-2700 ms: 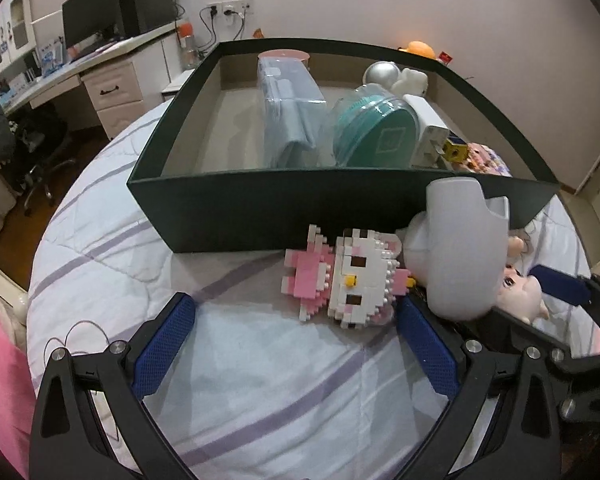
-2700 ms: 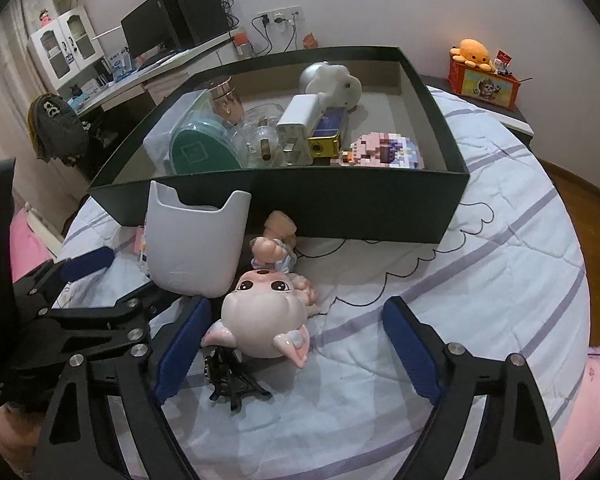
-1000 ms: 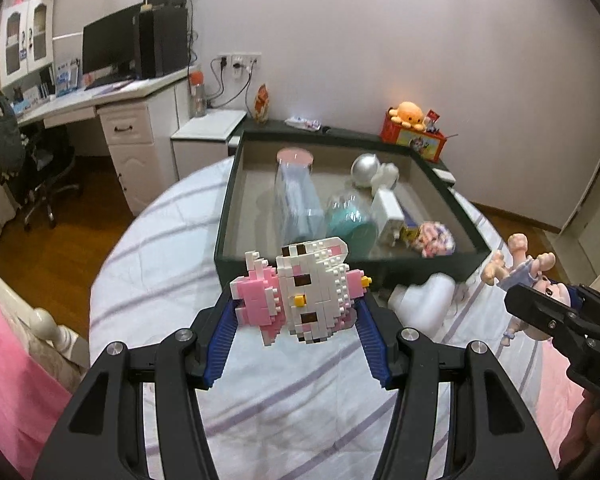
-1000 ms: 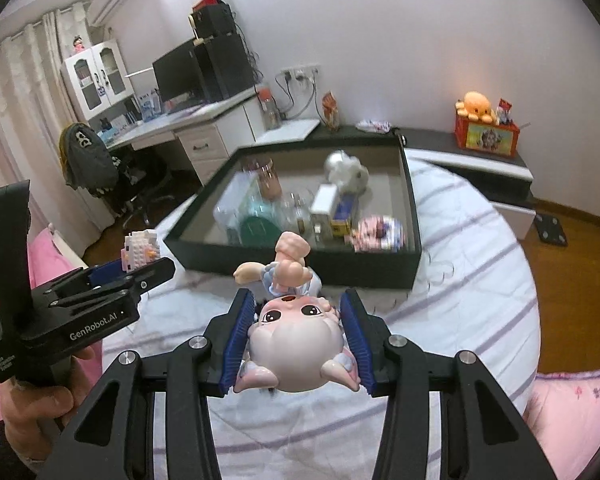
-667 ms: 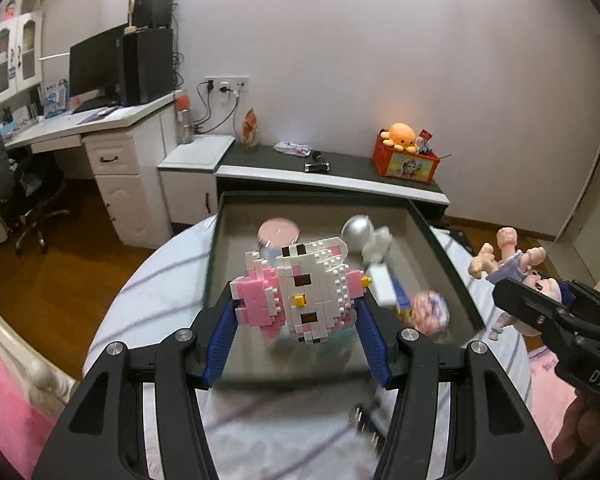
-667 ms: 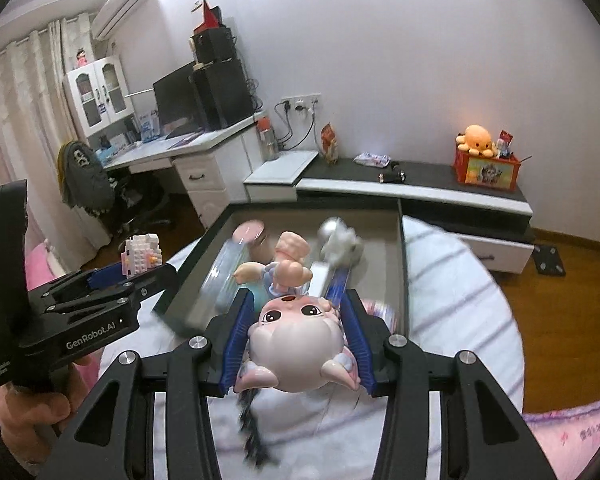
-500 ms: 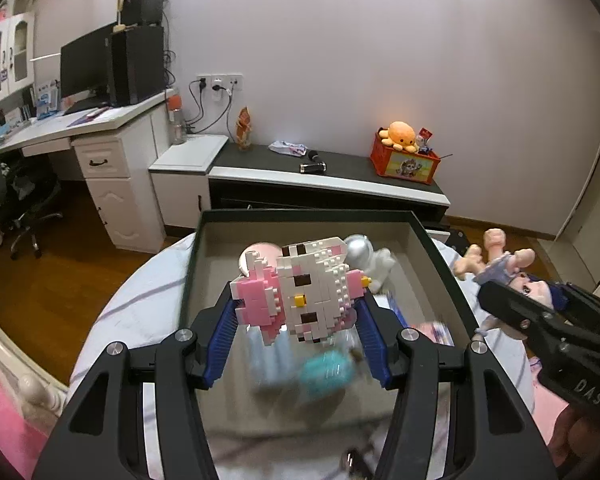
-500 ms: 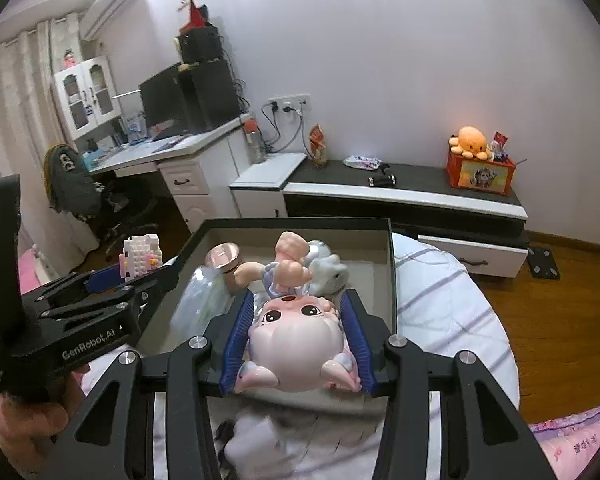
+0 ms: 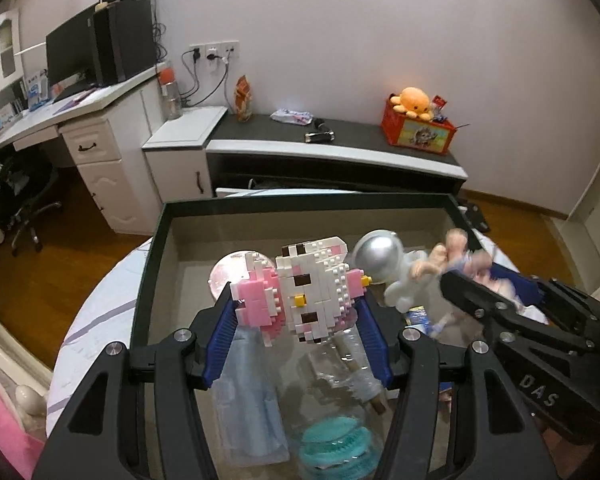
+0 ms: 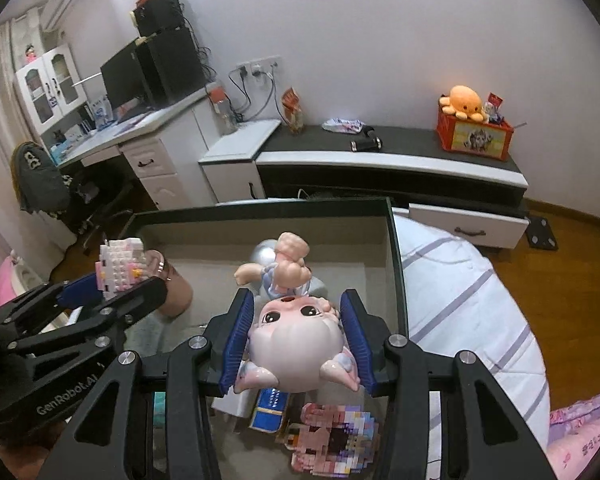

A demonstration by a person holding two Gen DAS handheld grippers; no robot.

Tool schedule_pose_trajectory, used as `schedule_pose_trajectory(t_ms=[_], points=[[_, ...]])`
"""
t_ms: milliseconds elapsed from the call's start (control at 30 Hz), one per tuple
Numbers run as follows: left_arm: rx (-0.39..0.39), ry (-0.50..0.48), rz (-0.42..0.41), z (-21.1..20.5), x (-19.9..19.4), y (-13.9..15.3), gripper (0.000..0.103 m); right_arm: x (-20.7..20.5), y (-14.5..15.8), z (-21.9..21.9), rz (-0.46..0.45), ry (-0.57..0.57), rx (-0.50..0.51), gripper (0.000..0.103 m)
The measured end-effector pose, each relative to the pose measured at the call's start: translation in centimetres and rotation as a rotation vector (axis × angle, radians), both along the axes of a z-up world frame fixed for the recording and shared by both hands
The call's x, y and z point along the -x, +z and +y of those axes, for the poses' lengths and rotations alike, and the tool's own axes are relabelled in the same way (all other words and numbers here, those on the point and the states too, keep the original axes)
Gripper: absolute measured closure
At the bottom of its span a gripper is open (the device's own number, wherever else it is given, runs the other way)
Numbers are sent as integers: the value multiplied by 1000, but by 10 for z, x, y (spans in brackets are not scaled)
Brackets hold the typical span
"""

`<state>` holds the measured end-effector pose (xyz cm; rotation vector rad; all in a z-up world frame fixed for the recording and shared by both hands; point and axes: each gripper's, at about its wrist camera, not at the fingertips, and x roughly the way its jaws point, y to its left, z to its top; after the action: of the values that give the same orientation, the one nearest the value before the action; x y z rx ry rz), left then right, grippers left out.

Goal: Organize rigid objects
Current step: 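Lower the pixel cat and pig figurine into the green box and open both tools, then withdraw both tools and approach the black hair clip and white holder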

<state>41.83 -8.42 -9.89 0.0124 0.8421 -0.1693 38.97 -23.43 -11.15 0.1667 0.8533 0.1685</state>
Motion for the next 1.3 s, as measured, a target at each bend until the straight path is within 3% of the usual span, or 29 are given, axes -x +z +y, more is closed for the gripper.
schedule_pose_trajectory(t_ms=[33, 100, 167, 267, 367, 433, 833, 1300], points=[[-2, 3, -2, 1, 1, -1, 36, 0, -1, -1, -3, -3, -4, 53], [-13, 19, -22, 4, 5, 1, 29, 2, 1, -2, -10, -8, -14, 36], [-10, 37, -40, 10, 11, 6, 16, 5, 6, -3, -23, -20, -12, 21], [13, 64, -73, 22, 23, 17, 1, 11, 12, -9, -32, -42, -28, 16], [17, 85, -116, 30, 41, 30, 0, 19, 19, -7, -46, -54, -15, 13], [15, 93, -132, 35, 51, 38, 0, 28, 25, -6, -61, -57, -11, 0], [57, 106, -179, 58, 138, 70, 0, 101, 63, 4, -154, -81, 0, 0], [97, 135, -172, 79, 223, 72, 0, 212, 100, 15, -259, -96, 46, 0]])
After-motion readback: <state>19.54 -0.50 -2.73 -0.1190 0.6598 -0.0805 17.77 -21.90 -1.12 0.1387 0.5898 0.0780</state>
